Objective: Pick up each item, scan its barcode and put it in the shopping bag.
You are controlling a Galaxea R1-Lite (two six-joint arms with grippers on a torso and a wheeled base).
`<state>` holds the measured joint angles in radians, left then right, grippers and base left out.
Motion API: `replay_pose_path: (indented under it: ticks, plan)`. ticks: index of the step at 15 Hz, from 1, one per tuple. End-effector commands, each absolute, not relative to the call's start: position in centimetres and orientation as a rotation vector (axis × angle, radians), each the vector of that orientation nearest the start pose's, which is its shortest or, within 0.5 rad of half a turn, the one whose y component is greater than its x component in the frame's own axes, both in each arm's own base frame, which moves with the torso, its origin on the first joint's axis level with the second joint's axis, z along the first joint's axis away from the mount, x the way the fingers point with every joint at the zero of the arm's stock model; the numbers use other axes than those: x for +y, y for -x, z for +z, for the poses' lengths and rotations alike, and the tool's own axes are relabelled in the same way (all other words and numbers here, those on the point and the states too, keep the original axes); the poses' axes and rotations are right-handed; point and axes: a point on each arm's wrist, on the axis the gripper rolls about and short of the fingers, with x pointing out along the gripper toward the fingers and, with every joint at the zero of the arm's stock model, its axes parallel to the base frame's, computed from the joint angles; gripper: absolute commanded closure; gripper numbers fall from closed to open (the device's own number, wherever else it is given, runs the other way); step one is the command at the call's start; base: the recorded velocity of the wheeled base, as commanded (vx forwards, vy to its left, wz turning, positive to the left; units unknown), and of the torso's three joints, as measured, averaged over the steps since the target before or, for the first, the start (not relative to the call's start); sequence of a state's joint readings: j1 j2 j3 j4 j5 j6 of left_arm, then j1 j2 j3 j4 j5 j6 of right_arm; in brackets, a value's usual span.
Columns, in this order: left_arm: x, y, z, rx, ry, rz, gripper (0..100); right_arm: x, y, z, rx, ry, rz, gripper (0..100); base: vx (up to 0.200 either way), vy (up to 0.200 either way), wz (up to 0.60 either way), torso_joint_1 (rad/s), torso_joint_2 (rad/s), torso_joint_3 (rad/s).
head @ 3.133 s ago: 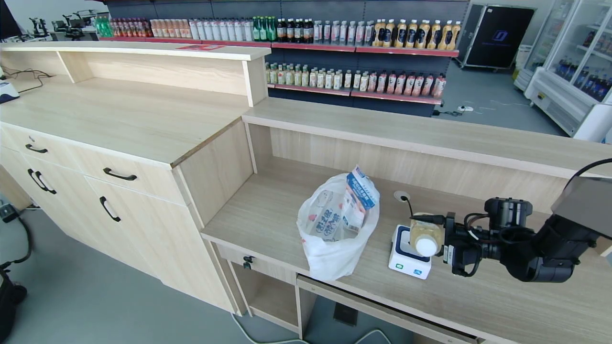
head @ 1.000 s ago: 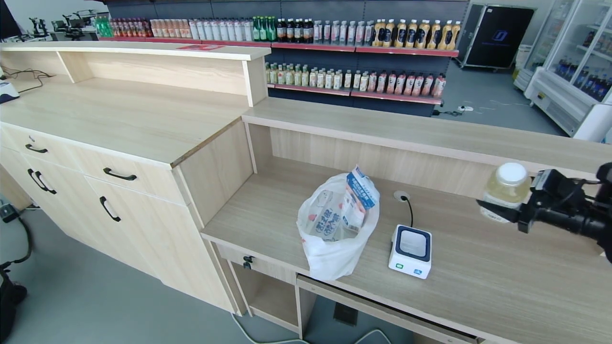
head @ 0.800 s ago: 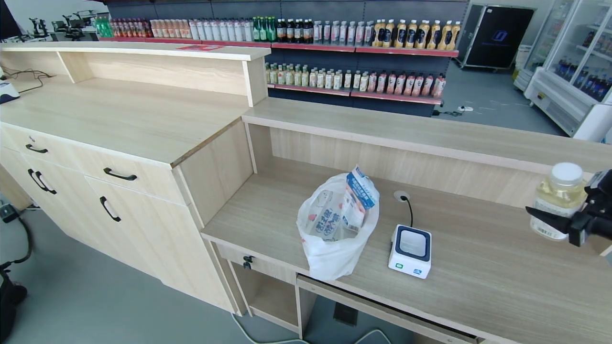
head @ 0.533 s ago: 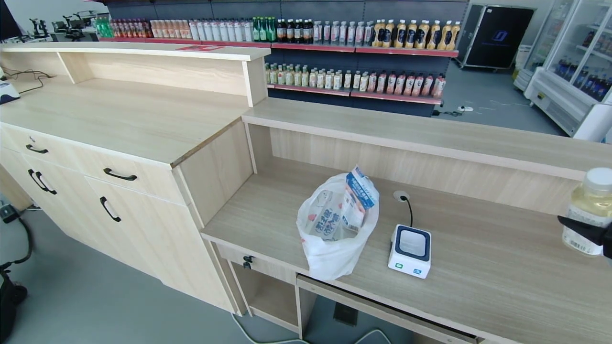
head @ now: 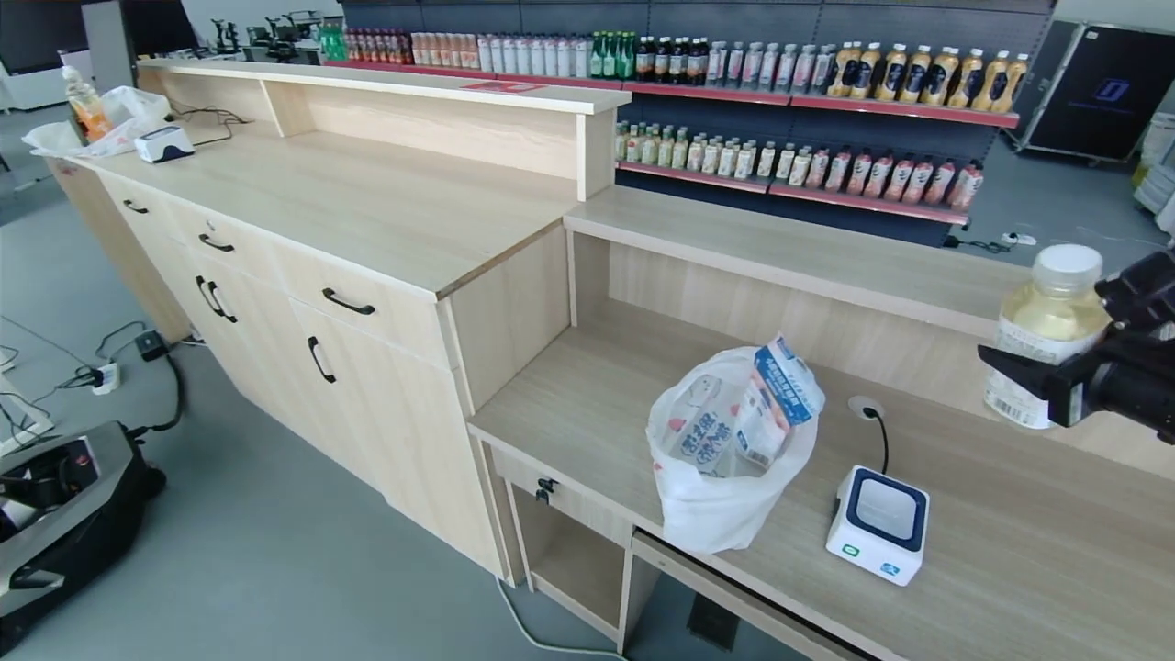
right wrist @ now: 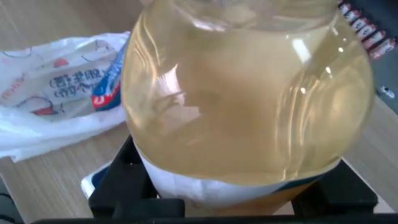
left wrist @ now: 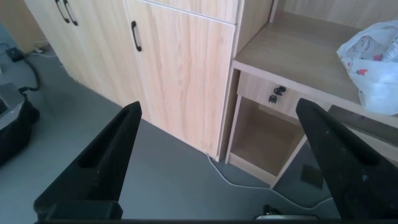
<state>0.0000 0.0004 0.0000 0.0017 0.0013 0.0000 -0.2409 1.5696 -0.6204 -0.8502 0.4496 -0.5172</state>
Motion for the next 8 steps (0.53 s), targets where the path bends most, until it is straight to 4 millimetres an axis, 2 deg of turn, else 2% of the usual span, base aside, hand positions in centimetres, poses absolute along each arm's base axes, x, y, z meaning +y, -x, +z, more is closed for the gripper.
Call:
replay_pose_path:
  ticks: [1, 3, 4, 5, 8]
  plan:
    - [0.0, 2.3, 7.5, 0.002, 0.0, 0.002, 0, 3.3, -26.7, 20.2, -0.025, 0.386, 0.253, 100, 0.0, 0.0, 0.6, -0.007, 0.0, 0.002]
    - [0.0, 2.3, 7.5, 0.002, 0.0, 0.002, 0, 5.4, -26.9, 18.4, 0.041, 0.301, 0.346, 100, 0.0, 0.0, 0.0, 0.0, 0.0, 0.0]
    - [0.0, 2.3, 7.5, 0.002, 0.0, 0.002, 0, 5.6, -27.0, 18.0, 0.059, 0.29, 0.355, 100, 0.0, 0.0, 0.0, 0.0, 0.0, 0.0]
    - [0.0, 2.3, 7.5, 0.002, 0.0, 0.002, 0, 5.6, -27.2, 16.0, 0.133, 0.265, 0.368, 100, 0.0, 0.0, 0.0, 0.0, 0.0, 0.0]
    - [0.0, 2.3, 7.5, 0.002, 0.0, 0.002, 0, 4.5, -29.2, 12.6, 0.228, 0.181, 0.35, 100, 0.0, 0.0, 0.0, 0.0, 0.0, 0.0]
